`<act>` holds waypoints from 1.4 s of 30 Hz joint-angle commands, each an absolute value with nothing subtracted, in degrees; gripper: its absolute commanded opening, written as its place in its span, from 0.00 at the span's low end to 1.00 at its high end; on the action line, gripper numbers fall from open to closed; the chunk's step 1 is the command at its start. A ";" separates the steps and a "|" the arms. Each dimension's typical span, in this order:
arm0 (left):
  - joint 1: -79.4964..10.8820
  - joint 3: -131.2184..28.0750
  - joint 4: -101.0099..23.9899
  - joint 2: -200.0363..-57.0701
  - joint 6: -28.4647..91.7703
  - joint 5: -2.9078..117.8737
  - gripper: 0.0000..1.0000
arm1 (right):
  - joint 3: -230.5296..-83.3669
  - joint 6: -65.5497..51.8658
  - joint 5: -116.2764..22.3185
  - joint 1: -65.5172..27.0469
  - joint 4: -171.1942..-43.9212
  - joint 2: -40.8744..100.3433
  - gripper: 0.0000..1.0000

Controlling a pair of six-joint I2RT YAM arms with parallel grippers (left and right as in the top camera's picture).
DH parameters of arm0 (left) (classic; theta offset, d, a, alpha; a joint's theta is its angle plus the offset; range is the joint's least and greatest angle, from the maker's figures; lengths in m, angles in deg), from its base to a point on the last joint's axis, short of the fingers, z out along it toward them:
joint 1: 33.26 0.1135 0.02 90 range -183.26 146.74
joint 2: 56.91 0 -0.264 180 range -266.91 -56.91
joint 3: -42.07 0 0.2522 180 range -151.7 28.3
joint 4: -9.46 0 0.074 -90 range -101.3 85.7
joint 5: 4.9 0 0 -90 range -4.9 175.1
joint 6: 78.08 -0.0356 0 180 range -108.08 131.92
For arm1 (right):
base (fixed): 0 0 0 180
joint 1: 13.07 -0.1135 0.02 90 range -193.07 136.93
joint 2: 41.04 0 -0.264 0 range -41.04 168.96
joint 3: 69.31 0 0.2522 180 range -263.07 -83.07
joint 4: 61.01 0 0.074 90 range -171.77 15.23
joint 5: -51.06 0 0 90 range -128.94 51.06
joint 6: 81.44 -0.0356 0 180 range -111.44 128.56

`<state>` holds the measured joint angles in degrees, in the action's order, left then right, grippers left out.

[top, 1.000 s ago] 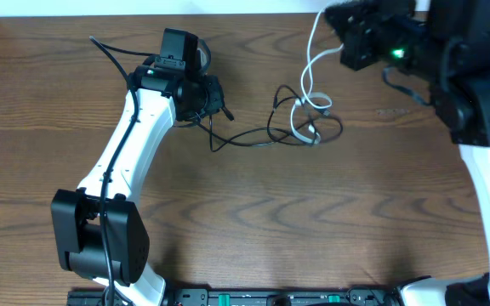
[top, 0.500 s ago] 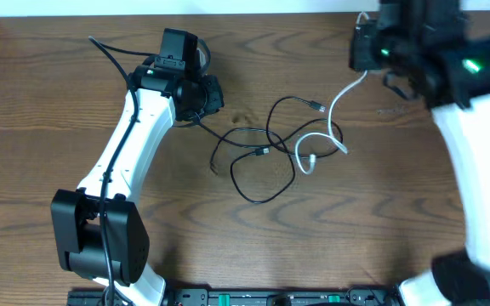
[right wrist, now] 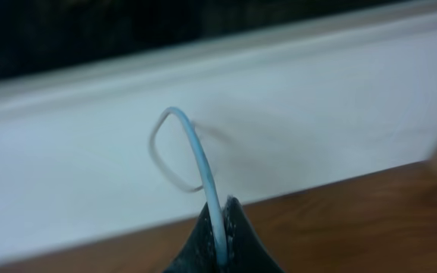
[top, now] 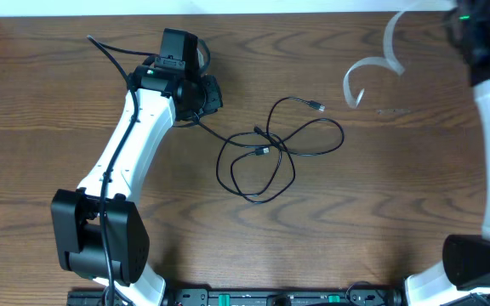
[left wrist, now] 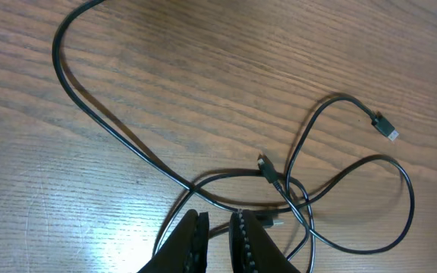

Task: Untangle cables
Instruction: 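Carry the white cable off to the right edge with the right gripper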

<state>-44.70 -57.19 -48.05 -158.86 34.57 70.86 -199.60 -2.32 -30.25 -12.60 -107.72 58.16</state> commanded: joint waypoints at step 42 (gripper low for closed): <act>-44.44 -56.77 -48.97 -159.51 40.32 75.51 0.30 | -200.50 12.13 -62.92 -2.53 -127.44 74.73 0.99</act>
<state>-44.70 -57.10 -49.21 -158.86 38.22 74.95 -199.60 7.50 -45.02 0.40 -124.05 79.54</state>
